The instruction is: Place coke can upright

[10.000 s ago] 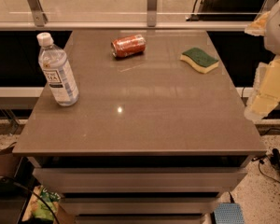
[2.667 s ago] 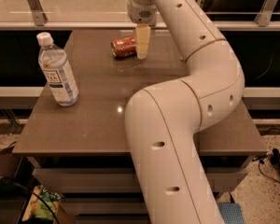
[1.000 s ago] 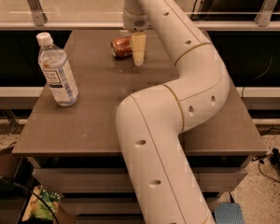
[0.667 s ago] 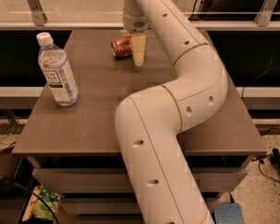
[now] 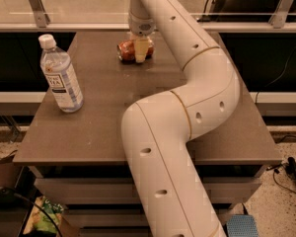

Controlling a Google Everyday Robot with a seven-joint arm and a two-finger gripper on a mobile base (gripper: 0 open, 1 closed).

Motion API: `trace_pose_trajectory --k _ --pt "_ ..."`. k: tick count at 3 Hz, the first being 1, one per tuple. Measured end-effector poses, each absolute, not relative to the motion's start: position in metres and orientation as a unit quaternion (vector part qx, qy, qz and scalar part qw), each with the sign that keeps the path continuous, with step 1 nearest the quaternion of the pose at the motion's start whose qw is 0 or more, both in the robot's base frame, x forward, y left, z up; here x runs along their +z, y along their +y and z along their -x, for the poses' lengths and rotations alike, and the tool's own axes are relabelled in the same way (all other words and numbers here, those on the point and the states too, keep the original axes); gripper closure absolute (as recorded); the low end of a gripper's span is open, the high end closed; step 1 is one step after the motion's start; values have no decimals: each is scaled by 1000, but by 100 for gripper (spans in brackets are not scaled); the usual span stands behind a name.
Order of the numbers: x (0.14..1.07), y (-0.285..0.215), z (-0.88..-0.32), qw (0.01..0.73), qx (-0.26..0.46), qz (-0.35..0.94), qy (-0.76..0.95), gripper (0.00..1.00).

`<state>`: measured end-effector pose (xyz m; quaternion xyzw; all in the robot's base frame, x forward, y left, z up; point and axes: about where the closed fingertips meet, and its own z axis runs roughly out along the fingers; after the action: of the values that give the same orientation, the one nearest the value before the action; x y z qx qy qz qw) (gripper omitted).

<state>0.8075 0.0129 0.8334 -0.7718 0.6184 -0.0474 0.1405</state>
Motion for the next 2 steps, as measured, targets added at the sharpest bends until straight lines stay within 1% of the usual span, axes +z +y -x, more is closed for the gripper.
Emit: trace_pose_trajectory --k 2 --pt "827 19 -817 152 -52 770 617 87"
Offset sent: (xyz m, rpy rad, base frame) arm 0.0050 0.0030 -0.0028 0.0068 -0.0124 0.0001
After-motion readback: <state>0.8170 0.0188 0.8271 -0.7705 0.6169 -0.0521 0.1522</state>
